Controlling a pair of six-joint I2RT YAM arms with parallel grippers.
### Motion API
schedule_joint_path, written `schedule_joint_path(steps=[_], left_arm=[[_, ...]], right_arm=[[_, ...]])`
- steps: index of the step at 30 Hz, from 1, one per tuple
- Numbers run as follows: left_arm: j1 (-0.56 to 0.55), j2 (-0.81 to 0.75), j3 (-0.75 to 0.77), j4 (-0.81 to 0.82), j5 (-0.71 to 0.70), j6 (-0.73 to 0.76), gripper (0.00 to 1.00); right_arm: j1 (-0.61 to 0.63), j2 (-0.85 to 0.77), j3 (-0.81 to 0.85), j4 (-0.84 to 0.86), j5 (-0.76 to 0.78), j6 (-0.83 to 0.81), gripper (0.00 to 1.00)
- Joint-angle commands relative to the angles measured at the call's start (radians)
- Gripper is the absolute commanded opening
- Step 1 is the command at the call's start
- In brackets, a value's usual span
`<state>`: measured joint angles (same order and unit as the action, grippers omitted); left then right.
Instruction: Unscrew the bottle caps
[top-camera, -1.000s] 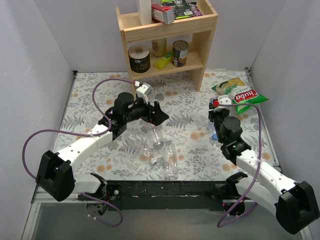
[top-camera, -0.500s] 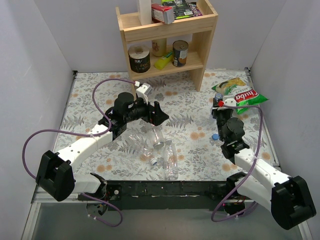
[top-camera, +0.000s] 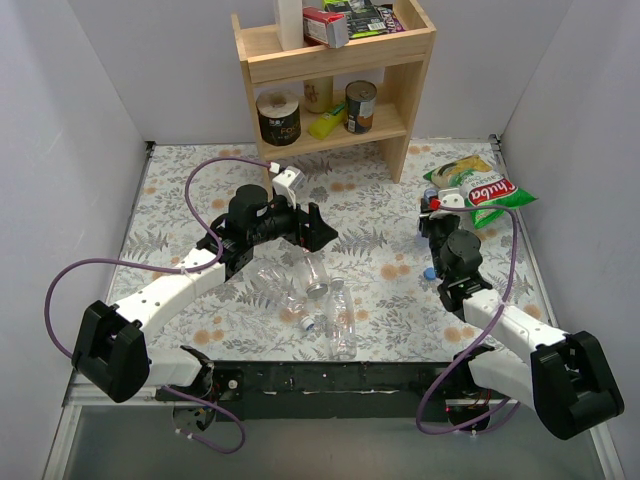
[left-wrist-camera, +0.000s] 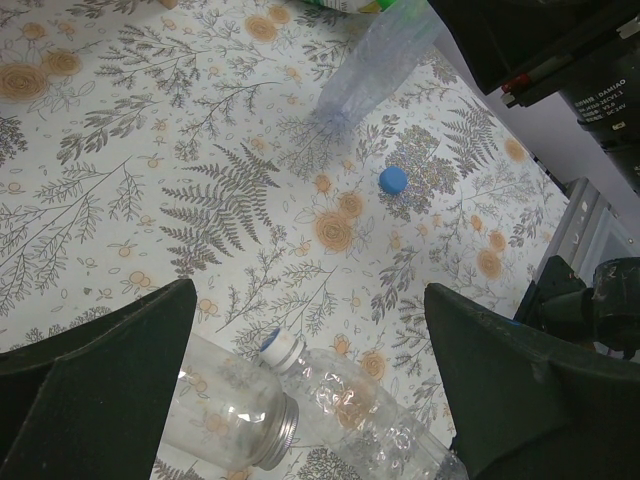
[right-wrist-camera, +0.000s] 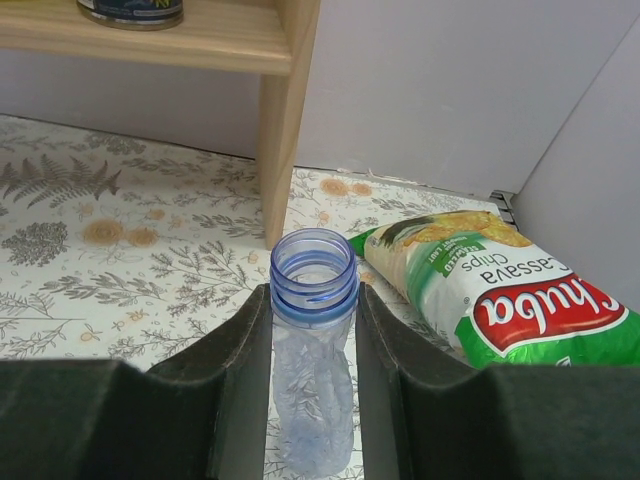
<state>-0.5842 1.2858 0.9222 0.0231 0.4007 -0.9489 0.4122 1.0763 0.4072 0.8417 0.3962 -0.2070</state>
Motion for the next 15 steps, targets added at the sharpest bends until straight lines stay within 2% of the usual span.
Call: schedule_joint_path(steps=[1, 12, 14, 15], left_arm=[[0.004, -0.019, -0.006, 0.005, 0.010, 0.015, 0.98], [0.004, -0.039, -0.002, -0.002, 0.012, 0.019, 0.98], [0.004, -0.039, -0.002, -0.002, 0.012, 0.019, 0.98], [0.004, -0.042, -0.002, -0.003, 0.012, 0.021, 0.98]], right_arm=[[-0.007, 0.005, -0.016, 0.069, -0.003, 0.026, 0.01], [-0.007, 0.010, -0.025, 0.028, 0.000, 0.034, 0.02], [-0.007, 0.001, -0.024, 0.014, 0.000, 0.038, 0.10], [-0.006, -0.007, -0.022, 0.008, 0.001, 0.038, 0.20]])
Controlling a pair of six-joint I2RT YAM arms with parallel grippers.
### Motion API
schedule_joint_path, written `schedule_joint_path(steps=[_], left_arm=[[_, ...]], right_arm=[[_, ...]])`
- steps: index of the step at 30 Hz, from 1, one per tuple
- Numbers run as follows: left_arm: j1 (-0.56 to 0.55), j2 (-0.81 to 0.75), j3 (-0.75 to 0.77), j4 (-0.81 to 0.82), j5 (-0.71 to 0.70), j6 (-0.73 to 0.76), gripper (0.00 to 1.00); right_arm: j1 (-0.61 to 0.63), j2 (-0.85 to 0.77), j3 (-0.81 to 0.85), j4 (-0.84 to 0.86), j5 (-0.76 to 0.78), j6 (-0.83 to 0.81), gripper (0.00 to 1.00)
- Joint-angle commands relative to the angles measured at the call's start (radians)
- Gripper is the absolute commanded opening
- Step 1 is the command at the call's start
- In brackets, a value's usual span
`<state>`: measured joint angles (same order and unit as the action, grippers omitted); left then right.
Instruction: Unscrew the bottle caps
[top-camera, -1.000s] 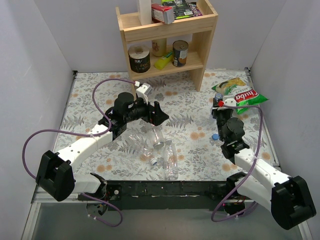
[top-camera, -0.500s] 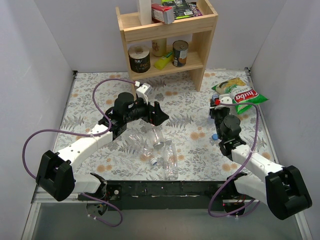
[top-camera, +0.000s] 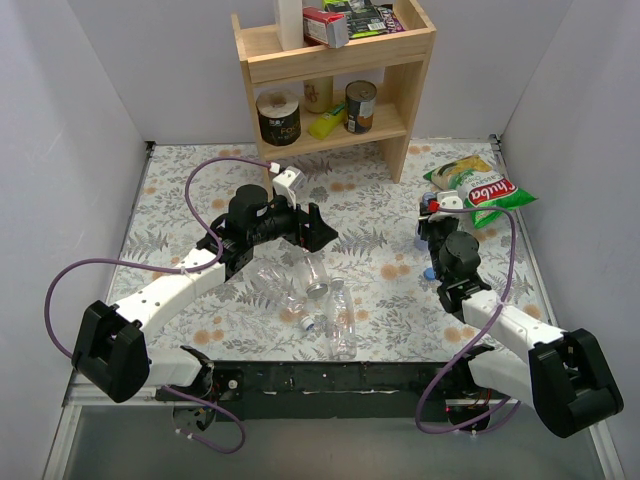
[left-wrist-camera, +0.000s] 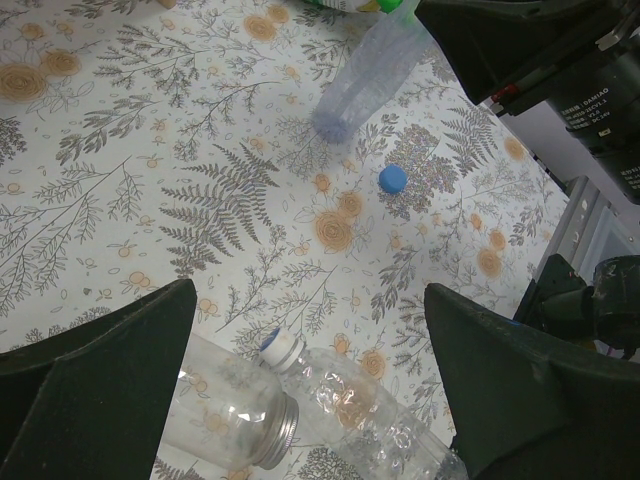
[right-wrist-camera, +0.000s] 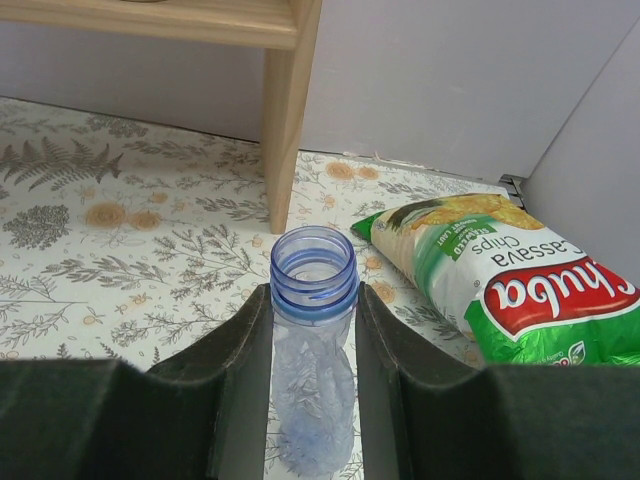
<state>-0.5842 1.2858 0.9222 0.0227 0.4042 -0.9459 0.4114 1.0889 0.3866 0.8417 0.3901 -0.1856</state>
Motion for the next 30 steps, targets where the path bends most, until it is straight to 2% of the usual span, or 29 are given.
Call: schedule_joint_path(steps=[1, 3, 6, 9, 16, 18, 23, 27, 30], left_arm=[[0.004, -0.040, -0.002, -0.003, 0.008, 0.018, 0.98], [0.004, -0.042, 0.000, -0.003, 0.010, 0.018, 0.98], [0.004, -0.043, -0.002, -0.004, 0.010, 0.018, 0.98], [0.004, -0.045, 0.000, -0.004, 0.010, 0.019, 0.98], [0.004, -0.039, 0.003, -0.007, 0.016, 0.019, 0.98], [0.004, -0.036, 0.003, -0.007, 0.019, 0.019, 0.98], [0.004, -0.034, 0.003, -0.007, 0.021, 0.019, 0.98], [0.004, -0.036, 0.003, -0.007, 0.019, 0.019, 0.98], [0.004, -0.034, 0.004, -0.007, 0.019, 0.019, 0.98]], right_arm=[[-0.006, -0.024, -0.002, 0.005, 0.007, 0.018, 0.25], [-0.006, -0.033, 0.000, -0.006, 0.012, 0.018, 0.36], [-0.006, -0.050, 0.001, -0.019, 0.023, 0.017, 0.46], [-0.005, -0.057, -0.002, -0.027, 0.029, 0.015, 0.52], [-0.005, -0.053, 0.003, -0.043, 0.042, 0.014, 0.59], [-0.005, -0.055, 0.005, -0.044, 0.050, 0.015, 0.73], [-0.006, -0.070, 0.001, -0.052, 0.076, 0.020, 0.79], [-0.008, -0.109, 0.000, -0.078, 0.073, 0.032, 0.90], [-0.006, -0.139, 0.000, -0.095, 0.070, 0.034, 0.91]])
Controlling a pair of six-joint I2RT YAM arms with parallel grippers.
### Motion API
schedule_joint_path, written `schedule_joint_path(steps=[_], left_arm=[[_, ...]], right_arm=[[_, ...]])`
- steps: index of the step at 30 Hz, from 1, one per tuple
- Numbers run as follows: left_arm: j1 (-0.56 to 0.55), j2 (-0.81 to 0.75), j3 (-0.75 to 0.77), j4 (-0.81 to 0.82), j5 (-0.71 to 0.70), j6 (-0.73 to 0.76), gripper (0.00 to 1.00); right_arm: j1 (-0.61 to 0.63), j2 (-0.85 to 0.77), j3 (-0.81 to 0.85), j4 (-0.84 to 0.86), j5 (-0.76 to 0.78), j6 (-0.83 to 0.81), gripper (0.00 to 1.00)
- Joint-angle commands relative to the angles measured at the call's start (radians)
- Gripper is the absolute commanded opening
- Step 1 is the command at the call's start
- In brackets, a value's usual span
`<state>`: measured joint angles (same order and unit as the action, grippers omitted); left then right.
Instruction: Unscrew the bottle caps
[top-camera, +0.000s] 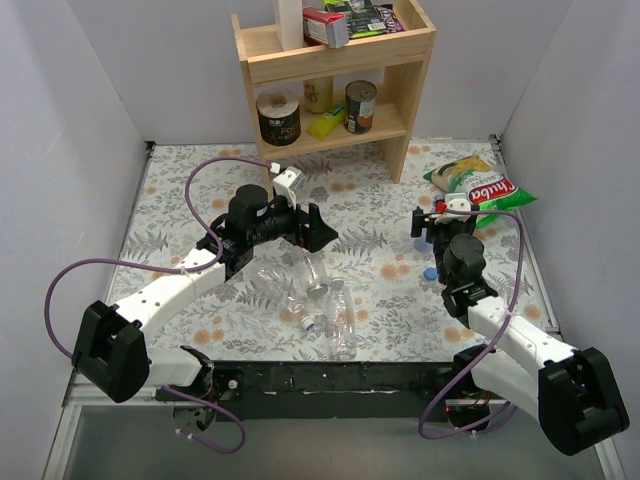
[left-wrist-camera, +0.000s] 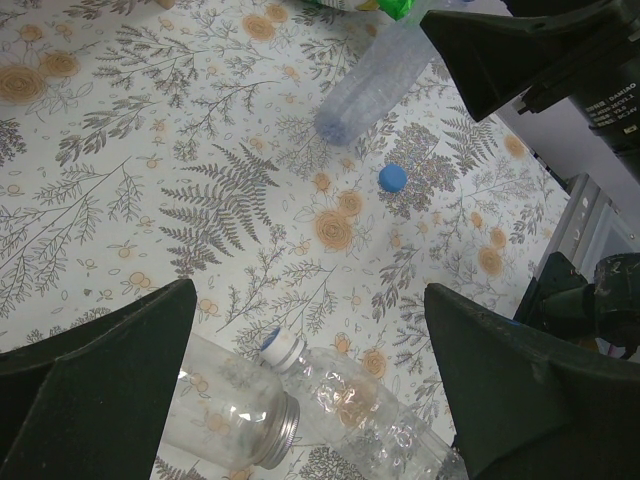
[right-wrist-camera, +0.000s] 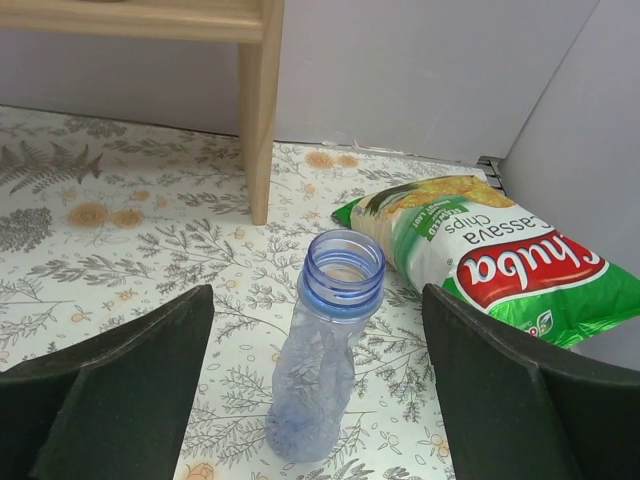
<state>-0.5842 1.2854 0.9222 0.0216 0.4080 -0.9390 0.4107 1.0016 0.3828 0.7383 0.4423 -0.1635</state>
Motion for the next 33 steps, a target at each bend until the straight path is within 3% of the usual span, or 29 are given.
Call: schedule_joint_path(steps=[1, 9, 16, 21, 28, 33], left_arm=[[0.004, -0.035, 0.003, -0.006, 0.017, 0.012, 0.98], [0.003, -0.035, 0.001, -0.008, 0.008, 0.012, 0.98], [0.004, -0.037, -0.002, -0.011, -0.041, -0.010, 0.98], [0.029, -0.020, 0.015, -0.051, -0.146, -0.078, 0.98], [0.145, -0.067, 0.006, -0.057, -0.263, -0.101, 0.98], [0.147, -0.109, -0.014, -0.040, -0.336, -0.075, 0.98]], right_arm=[[-0.006, -0.057, 0.005, 0.001, 0.016, 0.010, 0.91], [-0.004, -0.202, 0.041, -0.115, 0.009, 0.021, 0.92], [0.010, -0.301, 0.143, -0.279, -0.114, 0.068, 0.82], [0.129, -0.230, 0.344, -0.488, -0.215, 0.122, 0.77], [0.471, -0.121, 0.563, -0.776, -0.048, 0.261, 0.78], [0.505, 0.070, 0.699, -1.051, -0.186, 0.473, 0.78]])
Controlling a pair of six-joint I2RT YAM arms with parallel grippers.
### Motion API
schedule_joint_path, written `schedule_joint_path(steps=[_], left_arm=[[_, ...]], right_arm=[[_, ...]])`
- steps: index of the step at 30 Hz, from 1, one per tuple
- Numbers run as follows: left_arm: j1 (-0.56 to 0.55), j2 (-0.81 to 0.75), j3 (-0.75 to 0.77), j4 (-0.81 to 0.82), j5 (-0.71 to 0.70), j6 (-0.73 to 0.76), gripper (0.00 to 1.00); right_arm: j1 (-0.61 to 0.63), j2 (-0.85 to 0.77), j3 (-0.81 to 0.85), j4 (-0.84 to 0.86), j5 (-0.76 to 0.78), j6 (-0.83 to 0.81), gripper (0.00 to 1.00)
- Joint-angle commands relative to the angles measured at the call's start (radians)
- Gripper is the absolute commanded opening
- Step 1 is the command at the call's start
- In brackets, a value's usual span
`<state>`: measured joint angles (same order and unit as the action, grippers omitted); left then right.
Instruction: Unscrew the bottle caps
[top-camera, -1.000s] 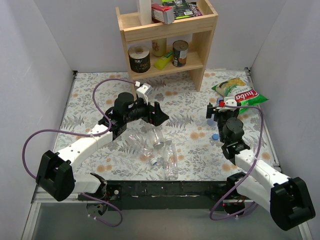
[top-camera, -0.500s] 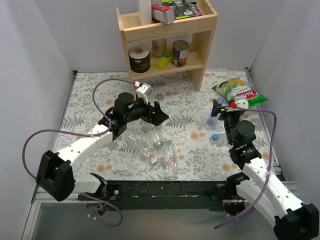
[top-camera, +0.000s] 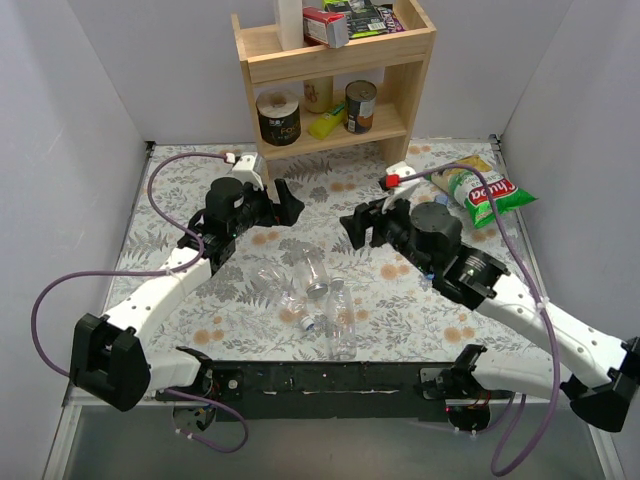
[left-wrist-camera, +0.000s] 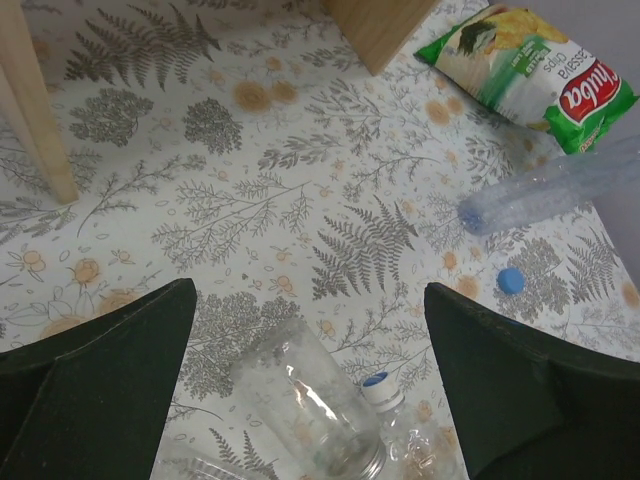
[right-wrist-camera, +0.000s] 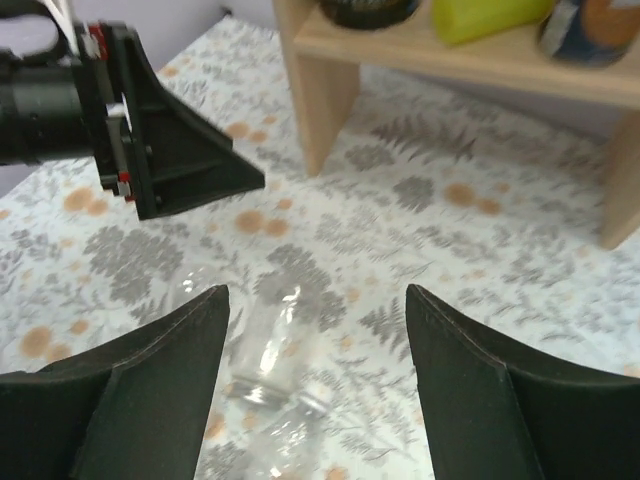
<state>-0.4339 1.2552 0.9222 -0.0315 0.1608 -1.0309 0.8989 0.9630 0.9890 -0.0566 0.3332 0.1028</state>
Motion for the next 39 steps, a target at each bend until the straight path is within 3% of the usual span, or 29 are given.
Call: schedule_joint_path(steps=[1, 6, 12, 29, 35, 39], left_arm=[[-0.003, -0.083, -0.020, 0.018, -0.089, 0.018, 0.98], [-0.005, -0.065, -0.011, 0.013, -0.064, 0.009, 0.98], [-0.003, -0.050, -0.003, 0.010, -0.047, -0.008, 0.98], [-0.005, -0.048, -0.002, 0.015, -0.004, -0.004, 0.98], [-0.005, -0.046, -0.002, 0.016, 0.003, -0.003, 0.98], [-0.005, -0.045, -0.002, 0.019, 0.014, 0.000, 0.98]], right_arm=[[0.017, 0.159, 0.102, -0.281, -0.107, 0.239, 0.78], [0.017, 0.252, 0.036, -0.344, -0.230, 0.415, 0.81], [0.017, 0.328, -0.072, -0.307, -0.276, 0.537, 0.83], [0.015, 0.516, -0.113, -0.241, -0.261, 0.571, 0.78], [0.015, 0.542, -0.128, -0.209, -0.264, 0.571, 0.72], [0.015, 0.539, -0.131, -0.204, -0.261, 0.566, 0.56]])
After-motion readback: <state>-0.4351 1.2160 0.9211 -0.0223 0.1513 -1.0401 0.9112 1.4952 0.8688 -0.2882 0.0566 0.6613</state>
